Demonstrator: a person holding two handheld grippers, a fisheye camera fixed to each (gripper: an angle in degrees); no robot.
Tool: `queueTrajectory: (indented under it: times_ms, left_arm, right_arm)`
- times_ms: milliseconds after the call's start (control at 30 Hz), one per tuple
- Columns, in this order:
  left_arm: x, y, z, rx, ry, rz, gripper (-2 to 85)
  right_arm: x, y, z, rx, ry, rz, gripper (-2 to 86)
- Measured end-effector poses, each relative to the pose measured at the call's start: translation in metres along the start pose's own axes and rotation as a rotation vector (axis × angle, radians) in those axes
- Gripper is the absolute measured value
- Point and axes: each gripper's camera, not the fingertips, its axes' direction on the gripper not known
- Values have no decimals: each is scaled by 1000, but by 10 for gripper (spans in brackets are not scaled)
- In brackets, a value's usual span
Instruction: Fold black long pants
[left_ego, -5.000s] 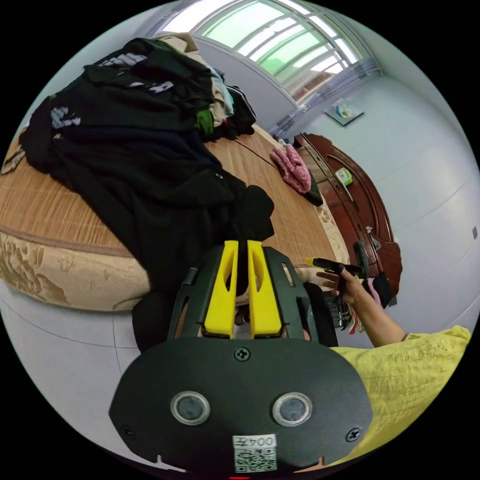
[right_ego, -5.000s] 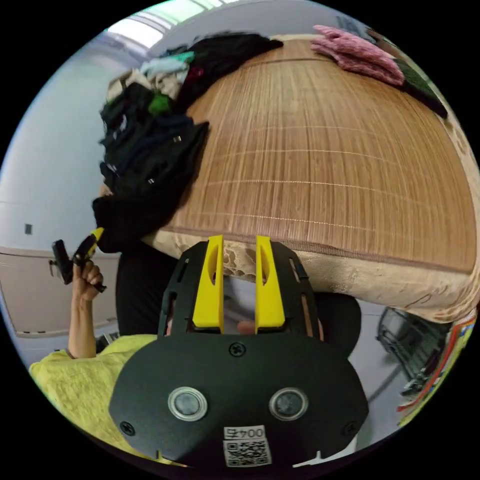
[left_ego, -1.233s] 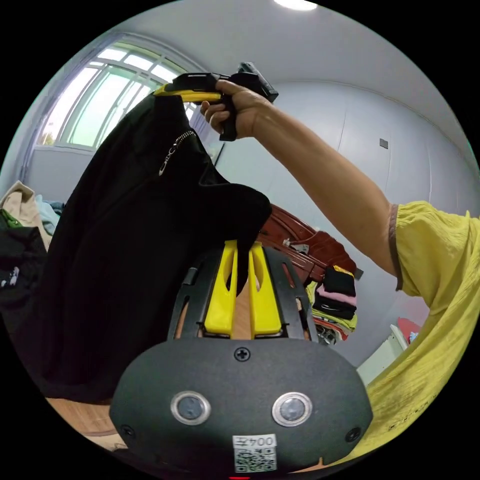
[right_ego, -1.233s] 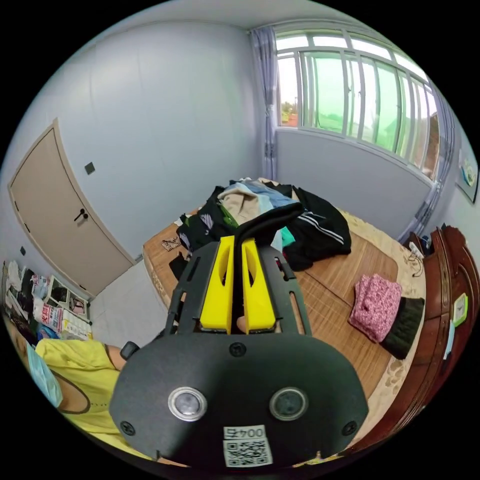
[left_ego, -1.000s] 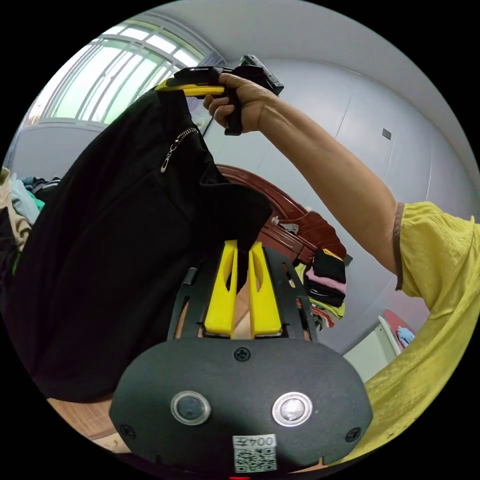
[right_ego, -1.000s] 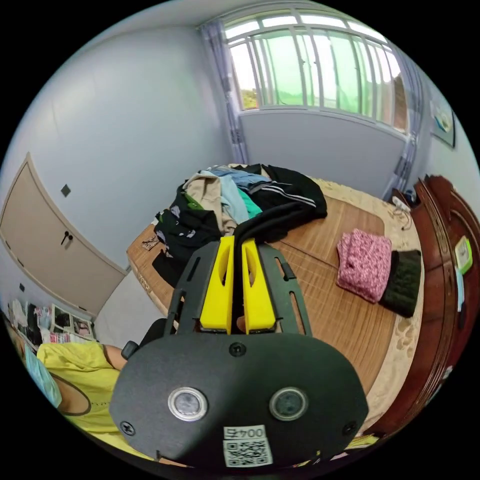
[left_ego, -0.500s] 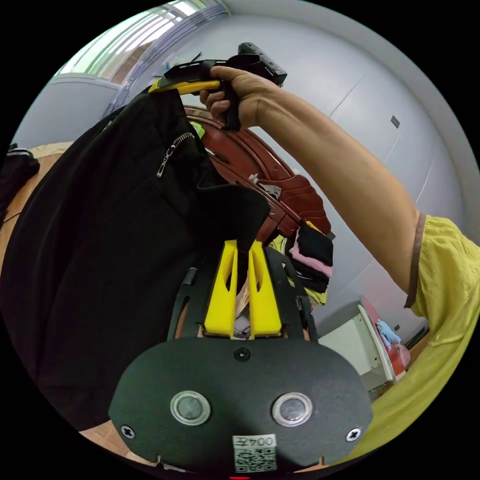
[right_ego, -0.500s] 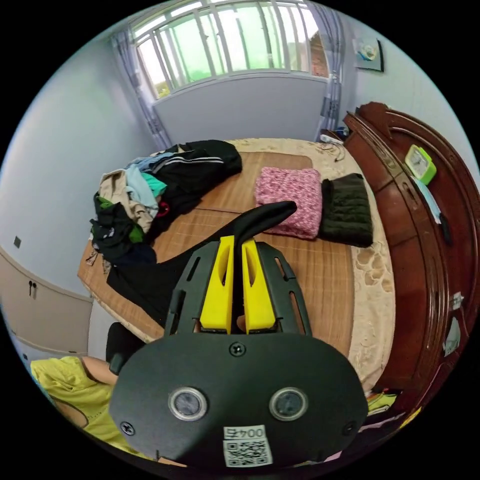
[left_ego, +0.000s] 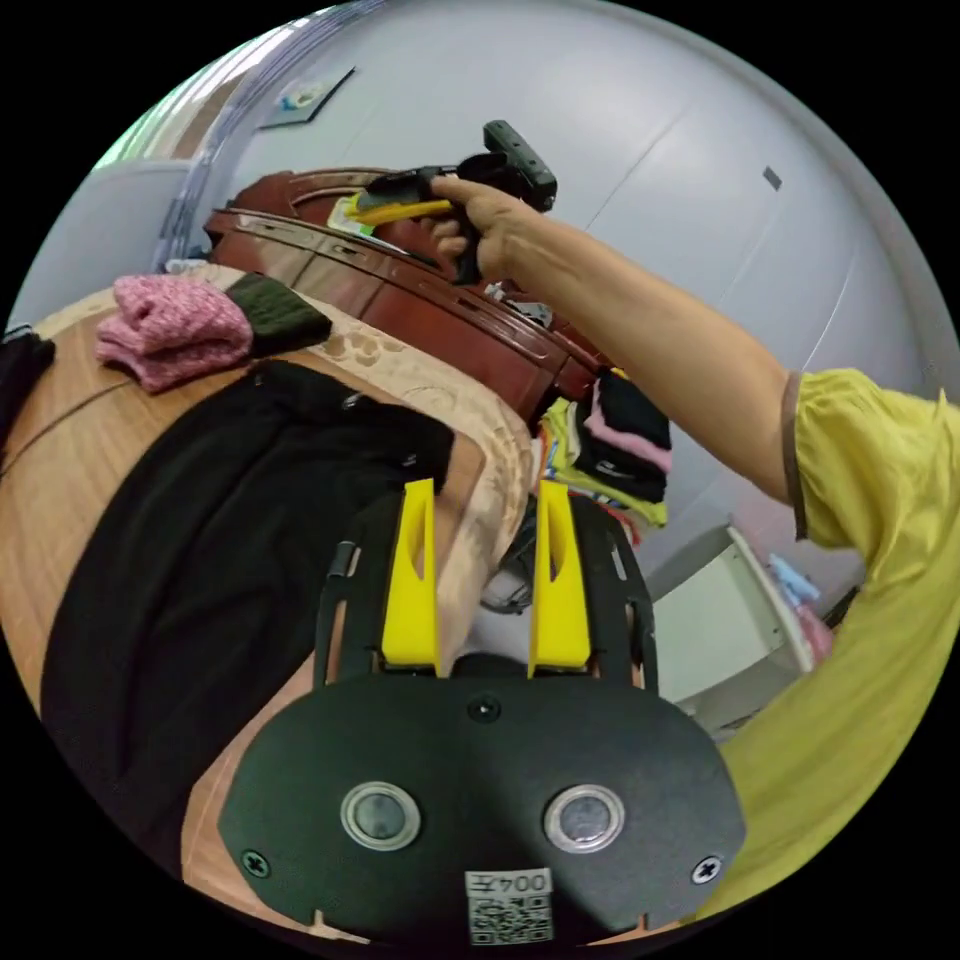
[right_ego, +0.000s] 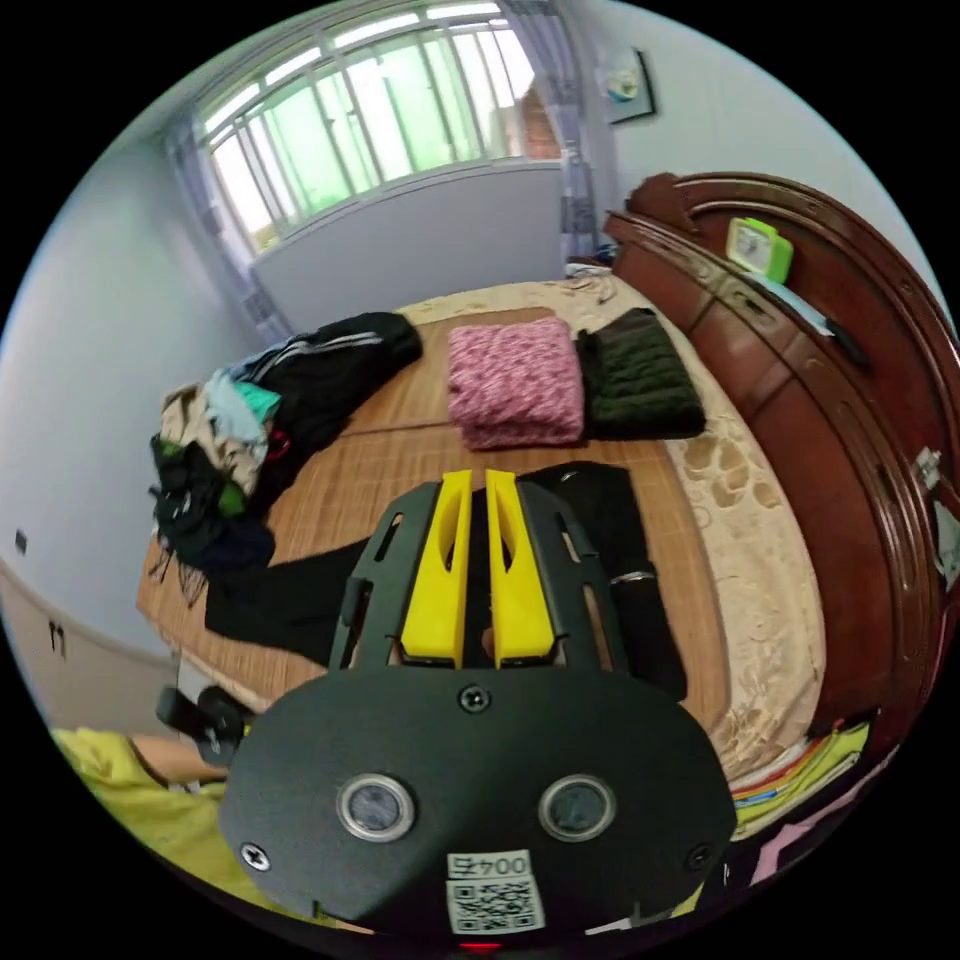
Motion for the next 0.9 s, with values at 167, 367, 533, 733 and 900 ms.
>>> queueTrajectory:
  times_ms: [167, 367, 533, 733, 900]
  left_arm:
    - [-29, 91, -85, -46, -324, -109, 134]
    - [-63, 191, -198, -69, -608, -378, 131]
    - [-87, 238, -269, -22, -751, -520, 135]
    - [-122, 258, -300, -33, -802, -516, 144]
    - [-154, 259, -318, -24, -828, -465, 145]
  right_arm:
    - [1, 112, 59, -184, -85, -106, 19]
    - [20, 212, 126, -315, -83, -67, 12]
    - [31, 250, 161, -337, 57, -75, -5]
    - [54, 294, 192, -424, 145, -62, -6]
    - [86, 328, 202, -412, 116, -26, -7]
